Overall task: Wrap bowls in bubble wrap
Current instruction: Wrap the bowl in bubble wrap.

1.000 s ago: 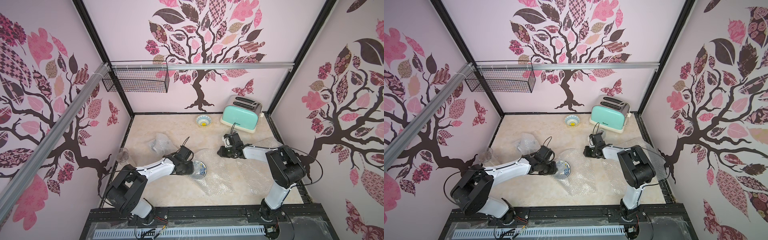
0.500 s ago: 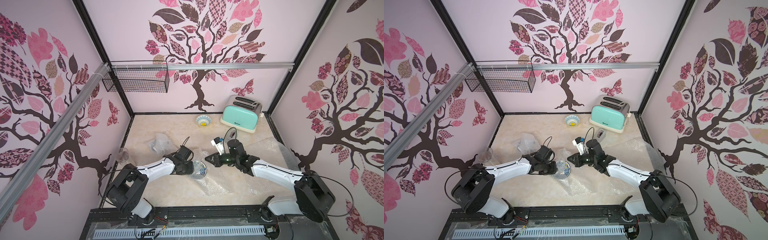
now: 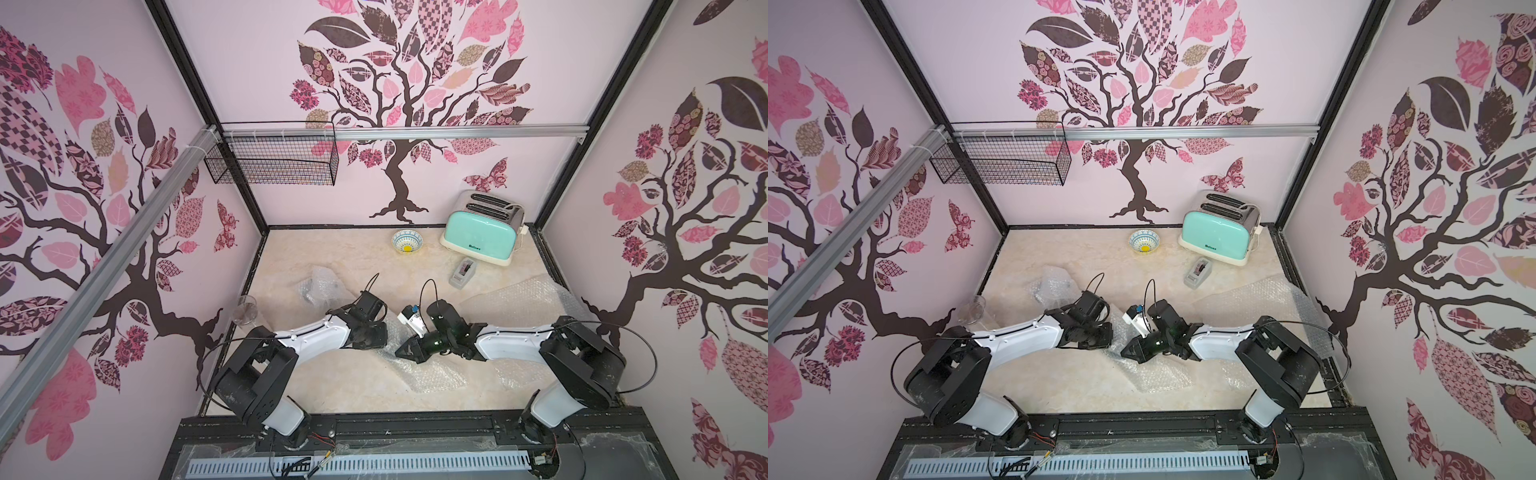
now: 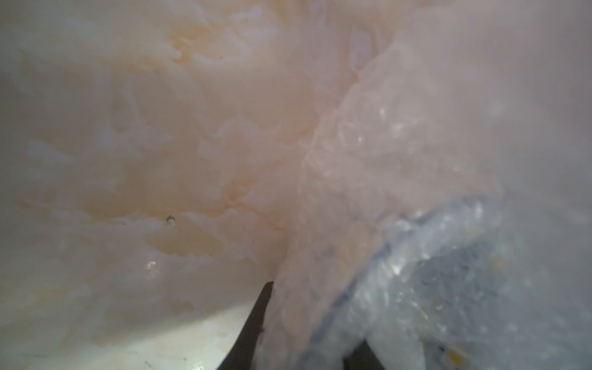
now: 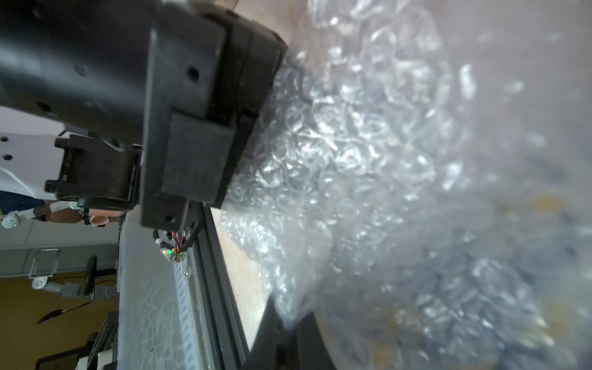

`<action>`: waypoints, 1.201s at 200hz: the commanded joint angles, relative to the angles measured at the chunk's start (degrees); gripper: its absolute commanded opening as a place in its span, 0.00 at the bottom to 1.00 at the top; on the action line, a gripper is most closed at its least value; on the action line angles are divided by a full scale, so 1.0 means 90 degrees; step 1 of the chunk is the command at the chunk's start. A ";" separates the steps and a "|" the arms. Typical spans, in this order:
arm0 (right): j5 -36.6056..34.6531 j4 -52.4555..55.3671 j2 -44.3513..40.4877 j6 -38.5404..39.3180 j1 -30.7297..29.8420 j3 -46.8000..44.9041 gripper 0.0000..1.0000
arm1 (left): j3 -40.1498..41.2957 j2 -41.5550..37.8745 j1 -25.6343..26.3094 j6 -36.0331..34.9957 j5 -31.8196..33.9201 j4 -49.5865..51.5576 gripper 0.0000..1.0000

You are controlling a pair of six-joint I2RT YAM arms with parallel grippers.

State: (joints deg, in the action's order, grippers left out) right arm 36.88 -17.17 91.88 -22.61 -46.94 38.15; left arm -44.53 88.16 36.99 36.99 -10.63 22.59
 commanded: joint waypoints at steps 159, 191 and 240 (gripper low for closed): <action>-0.0215 0.0611 -0.2149 0.0667 0.0637 0.0145 0.56 | 0.0007 0.0209 0.0011 -0.0114 0.0007 0.0107 0.25; -0.1043 -0.0050 -0.1867 -0.0387 0.2136 0.0129 0.51 | 0.0016 0.0224 0.0011 -0.0124 -0.0001 0.0097 0.24; -0.0010 0.0047 0.0165 -0.0589 0.2124 0.1021 0.49 | 0.0037 0.0248 0.0001 -0.0153 -0.0044 0.0039 0.24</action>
State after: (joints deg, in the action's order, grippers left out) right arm 31.55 -14.94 88.66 -24.45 -26.50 46.87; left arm -44.56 88.68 36.88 36.97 -11.31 21.71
